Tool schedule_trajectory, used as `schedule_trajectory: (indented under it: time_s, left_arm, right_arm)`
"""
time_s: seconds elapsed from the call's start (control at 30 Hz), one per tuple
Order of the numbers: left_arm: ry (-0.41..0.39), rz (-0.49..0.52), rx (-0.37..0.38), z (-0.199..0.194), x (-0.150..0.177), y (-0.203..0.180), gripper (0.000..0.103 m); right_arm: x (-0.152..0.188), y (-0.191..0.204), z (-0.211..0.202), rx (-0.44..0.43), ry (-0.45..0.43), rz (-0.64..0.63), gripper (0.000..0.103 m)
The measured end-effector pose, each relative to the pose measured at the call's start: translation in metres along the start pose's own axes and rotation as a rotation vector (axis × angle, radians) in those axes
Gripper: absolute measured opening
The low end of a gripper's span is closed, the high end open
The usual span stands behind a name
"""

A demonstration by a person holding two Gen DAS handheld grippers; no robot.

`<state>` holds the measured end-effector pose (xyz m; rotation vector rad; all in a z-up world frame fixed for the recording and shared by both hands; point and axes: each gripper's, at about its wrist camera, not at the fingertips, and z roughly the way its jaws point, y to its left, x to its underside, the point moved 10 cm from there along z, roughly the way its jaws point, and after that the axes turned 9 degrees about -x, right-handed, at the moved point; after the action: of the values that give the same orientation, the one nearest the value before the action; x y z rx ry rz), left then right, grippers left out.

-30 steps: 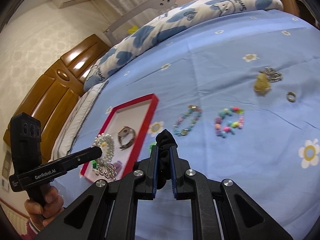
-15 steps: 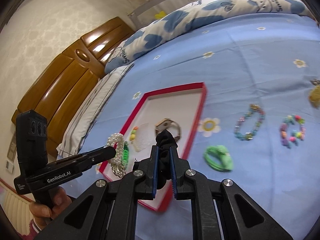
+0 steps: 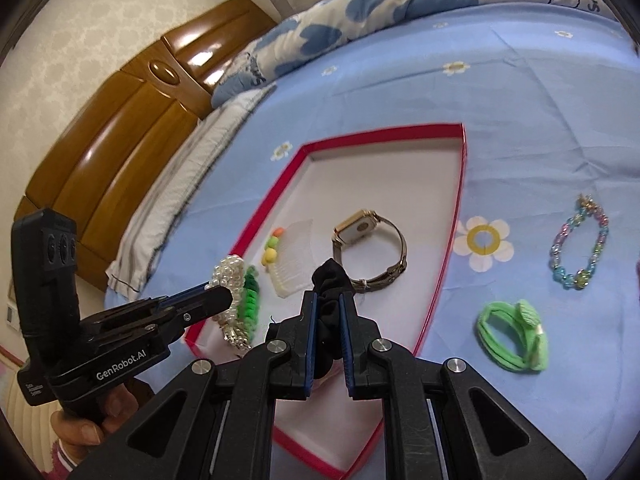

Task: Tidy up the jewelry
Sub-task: 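Carry the scrunchie and pearl bracelet into the red tray and lower them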

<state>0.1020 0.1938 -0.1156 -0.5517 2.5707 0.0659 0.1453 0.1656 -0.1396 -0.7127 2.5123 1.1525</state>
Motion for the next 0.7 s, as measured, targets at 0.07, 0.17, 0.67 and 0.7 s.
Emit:
schedule_trajectory:
  time_s: [0.07,0.17,0.67,0.7]
  left_arm:
    - [0.009,0.002,0.013,0.007,0.0,-0.005,0.01]
    - [0.031,0.008,0.012,0.018,0.001,-0.01,0.01]
    - [0.108,-0.038,0.048,0.04,0.014,-0.007,0.011]
    - [0.113,-0.038,0.059,0.04,0.014,-0.008,0.012]
  right_arm:
    - [0.001,-0.003,0.004,0.01,0.01,0.001,0.011]
    - [-0.001,-0.008,0.009,0.032,0.022,-0.005,0.011]
    - [-0.003,-0.022,0.017,0.049,0.06,0.009,0.026]
    - [-0.003,-0.022,0.017,0.05,0.061,0.009,0.026]
